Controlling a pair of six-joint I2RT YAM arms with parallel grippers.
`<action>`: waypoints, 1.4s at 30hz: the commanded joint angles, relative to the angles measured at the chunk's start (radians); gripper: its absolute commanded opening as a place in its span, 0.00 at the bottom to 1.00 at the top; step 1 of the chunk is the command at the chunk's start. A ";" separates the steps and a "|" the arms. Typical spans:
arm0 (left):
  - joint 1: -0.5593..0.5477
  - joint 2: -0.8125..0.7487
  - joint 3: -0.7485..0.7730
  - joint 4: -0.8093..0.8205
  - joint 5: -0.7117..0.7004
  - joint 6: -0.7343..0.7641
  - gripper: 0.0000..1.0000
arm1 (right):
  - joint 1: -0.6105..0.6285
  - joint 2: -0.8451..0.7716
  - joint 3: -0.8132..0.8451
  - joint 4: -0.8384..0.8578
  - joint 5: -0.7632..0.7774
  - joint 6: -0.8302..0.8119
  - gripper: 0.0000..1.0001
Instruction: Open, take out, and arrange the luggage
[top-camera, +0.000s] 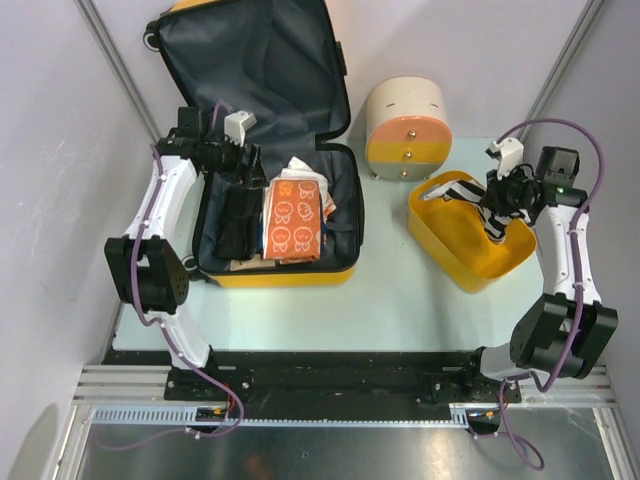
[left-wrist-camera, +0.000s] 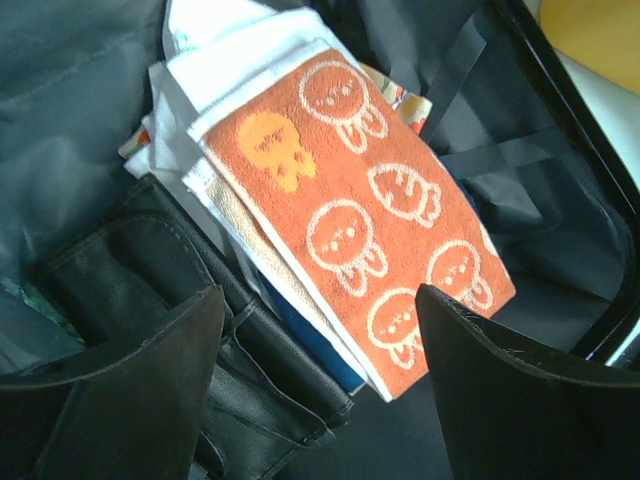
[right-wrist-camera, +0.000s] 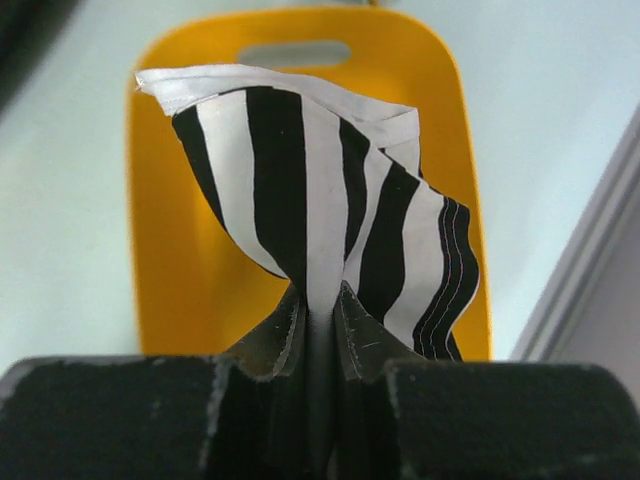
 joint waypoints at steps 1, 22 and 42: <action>-0.004 -0.038 -0.042 0.010 0.007 -0.003 0.82 | 0.026 0.041 -0.069 0.218 0.184 -0.050 0.00; -0.125 0.055 -0.001 0.041 -0.005 0.263 0.81 | 0.161 0.013 -0.146 0.245 0.037 0.224 0.79; -0.119 0.521 0.383 0.041 -0.027 0.112 0.76 | 0.330 0.022 -0.065 0.424 -0.055 0.482 0.79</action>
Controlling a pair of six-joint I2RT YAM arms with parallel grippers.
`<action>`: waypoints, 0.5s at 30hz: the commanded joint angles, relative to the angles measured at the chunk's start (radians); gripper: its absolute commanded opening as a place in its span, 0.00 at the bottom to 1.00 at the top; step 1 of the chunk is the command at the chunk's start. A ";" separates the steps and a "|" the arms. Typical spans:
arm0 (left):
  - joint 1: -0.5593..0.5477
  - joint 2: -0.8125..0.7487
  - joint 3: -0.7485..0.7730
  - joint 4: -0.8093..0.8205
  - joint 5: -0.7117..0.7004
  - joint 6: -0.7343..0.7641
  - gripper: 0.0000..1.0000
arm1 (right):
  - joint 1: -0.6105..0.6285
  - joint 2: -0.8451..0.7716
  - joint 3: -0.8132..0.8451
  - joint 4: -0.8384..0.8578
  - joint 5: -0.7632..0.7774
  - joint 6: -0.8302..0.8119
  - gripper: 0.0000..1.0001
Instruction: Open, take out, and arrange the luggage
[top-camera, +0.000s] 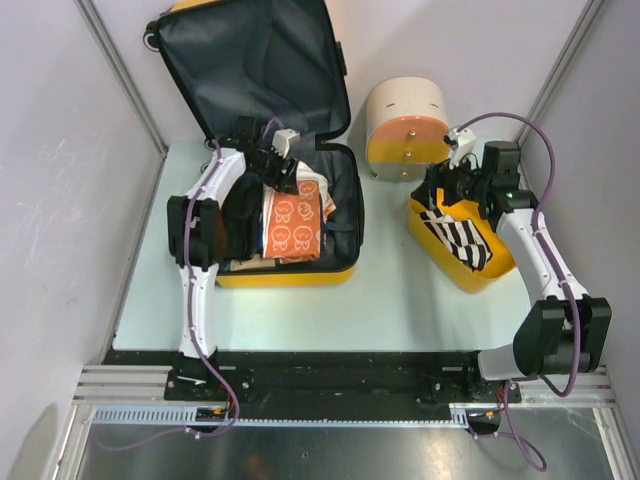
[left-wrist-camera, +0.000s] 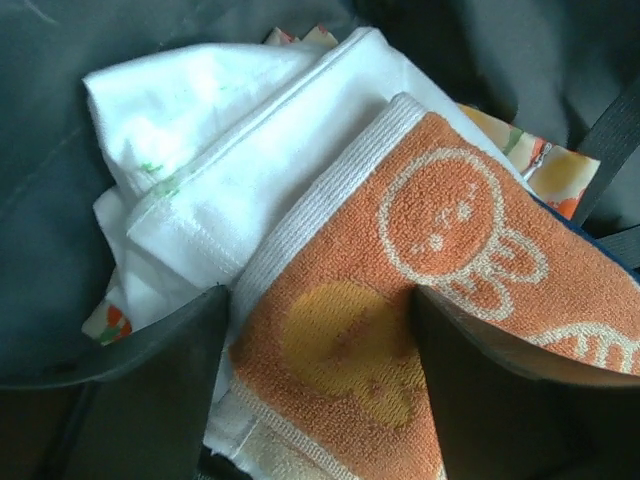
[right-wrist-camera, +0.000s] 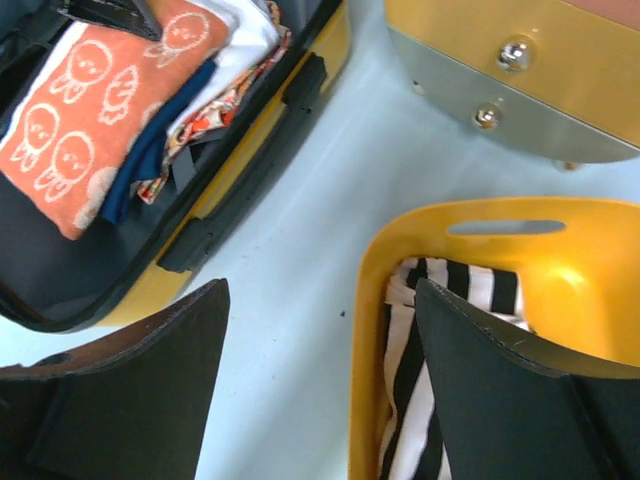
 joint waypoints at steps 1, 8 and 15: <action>0.001 -0.013 0.040 -0.007 0.038 -0.028 0.65 | 0.037 0.035 0.061 0.073 -0.083 0.064 0.79; -0.005 -0.221 -0.104 0.007 0.152 0.106 0.36 | 0.148 0.169 0.090 0.267 -0.131 0.214 0.78; -0.036 -0.399 -0.324 0.025 0.134 0.308 0.39 | 0.261 0.437 0.240 0.502 -0.177 0.413 0.78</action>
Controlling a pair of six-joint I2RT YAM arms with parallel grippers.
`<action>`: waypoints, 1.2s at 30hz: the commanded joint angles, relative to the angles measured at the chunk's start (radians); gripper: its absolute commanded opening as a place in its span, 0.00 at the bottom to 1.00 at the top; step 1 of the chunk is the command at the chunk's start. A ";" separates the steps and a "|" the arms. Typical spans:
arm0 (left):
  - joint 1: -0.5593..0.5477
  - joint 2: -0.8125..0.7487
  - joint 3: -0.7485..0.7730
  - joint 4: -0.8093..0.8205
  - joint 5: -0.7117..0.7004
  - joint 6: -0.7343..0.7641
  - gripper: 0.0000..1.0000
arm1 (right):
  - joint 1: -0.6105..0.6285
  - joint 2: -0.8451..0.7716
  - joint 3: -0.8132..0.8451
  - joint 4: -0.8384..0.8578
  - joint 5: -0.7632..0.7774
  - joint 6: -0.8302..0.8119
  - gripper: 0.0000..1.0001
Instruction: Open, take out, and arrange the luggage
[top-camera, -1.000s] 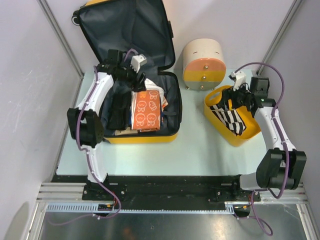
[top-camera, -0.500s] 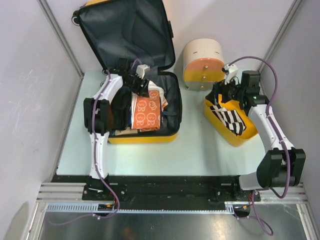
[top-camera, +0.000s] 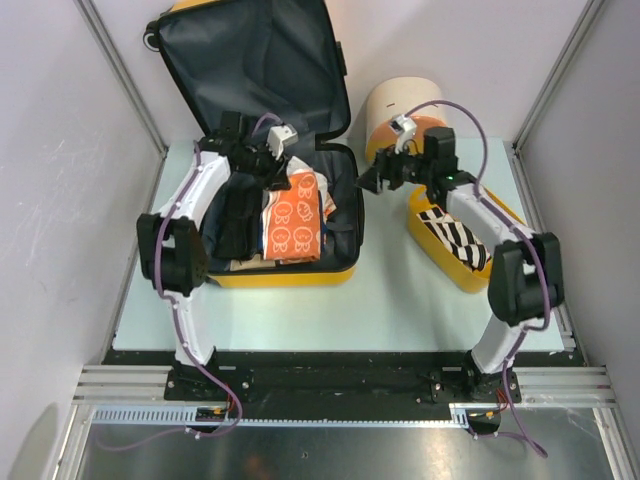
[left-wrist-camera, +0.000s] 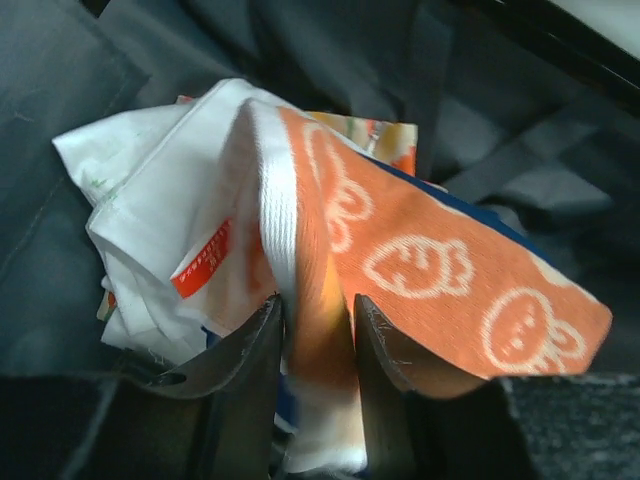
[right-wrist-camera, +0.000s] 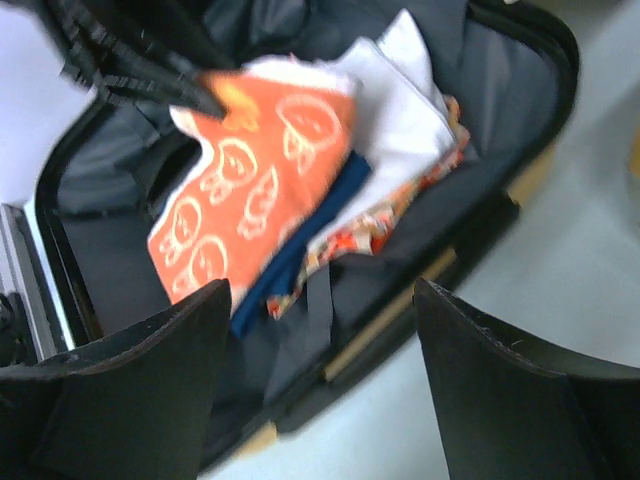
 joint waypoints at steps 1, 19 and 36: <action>-0.028 -0.120 -0.098 0.014 0.033 0.176 0.39 | 0.060 0.175 0.149 0.219 -0.051 0.146 0.78; -0.033 -0.206 -0.232 0.037 0.014 0.315 0.13 | 0.131 0.718 0.655 0.267 -0.179 0.173 0.81; -0.031 -0.217 -0.218 0.038 -0.021 0.281 0.42 | 0.153 0.757 0.648 0.395 -0.256 0.295 0.12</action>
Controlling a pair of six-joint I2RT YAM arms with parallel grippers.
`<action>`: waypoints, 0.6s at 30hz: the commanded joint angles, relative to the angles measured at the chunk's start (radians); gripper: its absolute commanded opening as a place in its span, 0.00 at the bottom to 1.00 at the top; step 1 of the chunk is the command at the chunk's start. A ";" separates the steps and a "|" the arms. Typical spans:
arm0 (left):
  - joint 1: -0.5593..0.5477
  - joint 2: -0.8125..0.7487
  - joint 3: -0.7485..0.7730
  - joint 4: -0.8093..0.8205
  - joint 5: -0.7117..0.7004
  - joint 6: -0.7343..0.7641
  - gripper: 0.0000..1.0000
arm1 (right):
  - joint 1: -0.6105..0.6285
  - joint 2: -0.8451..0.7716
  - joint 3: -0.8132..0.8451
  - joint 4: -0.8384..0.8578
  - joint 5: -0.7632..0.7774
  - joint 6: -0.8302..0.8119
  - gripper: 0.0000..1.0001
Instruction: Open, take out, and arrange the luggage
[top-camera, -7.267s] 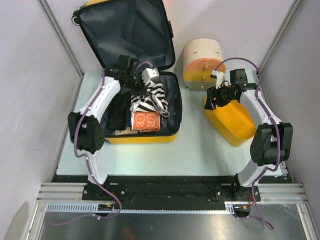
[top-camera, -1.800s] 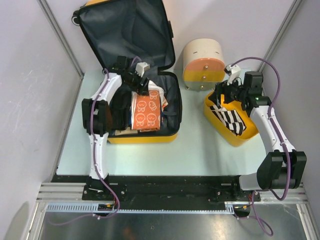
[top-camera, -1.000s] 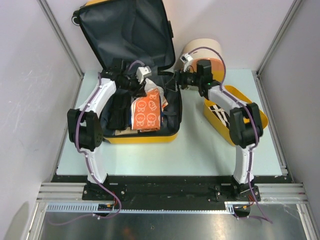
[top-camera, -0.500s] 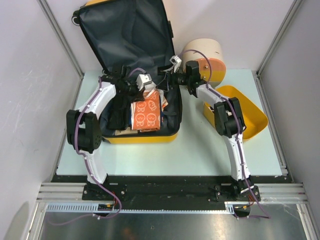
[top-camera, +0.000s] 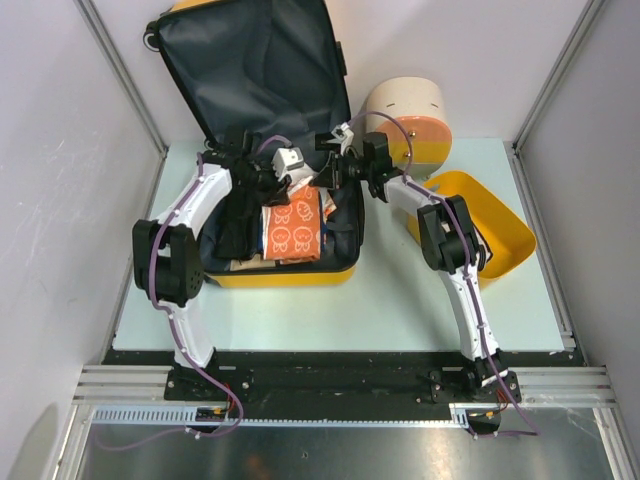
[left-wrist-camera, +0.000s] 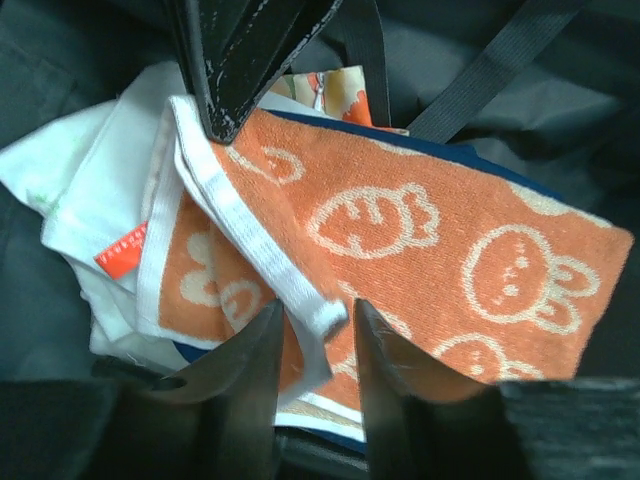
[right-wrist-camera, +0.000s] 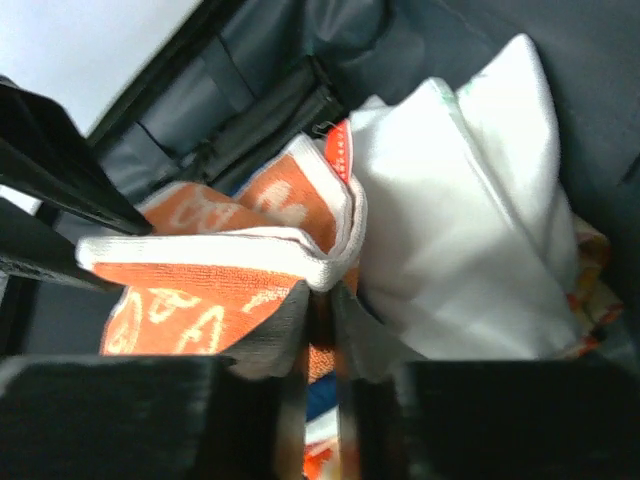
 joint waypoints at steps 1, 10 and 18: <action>0.004 -0.070 0.014 0.004 -0.011 -0.016 0.50 | 0.005 -0.044 0.007 0.142 -0.053 0.052 0.06; 0.162 -0.168 0.047 0.016 0.035 -0.263 0.75 | 0.038 -0.248 -0.154 0.112 -0.097 -0.126 0.00; 0.244 -0.278 -0.068 0.044 0.029 -0.304 0.76 | 0.132 -0.397 -0.264 -0.307 -0.130 -0.689 0.00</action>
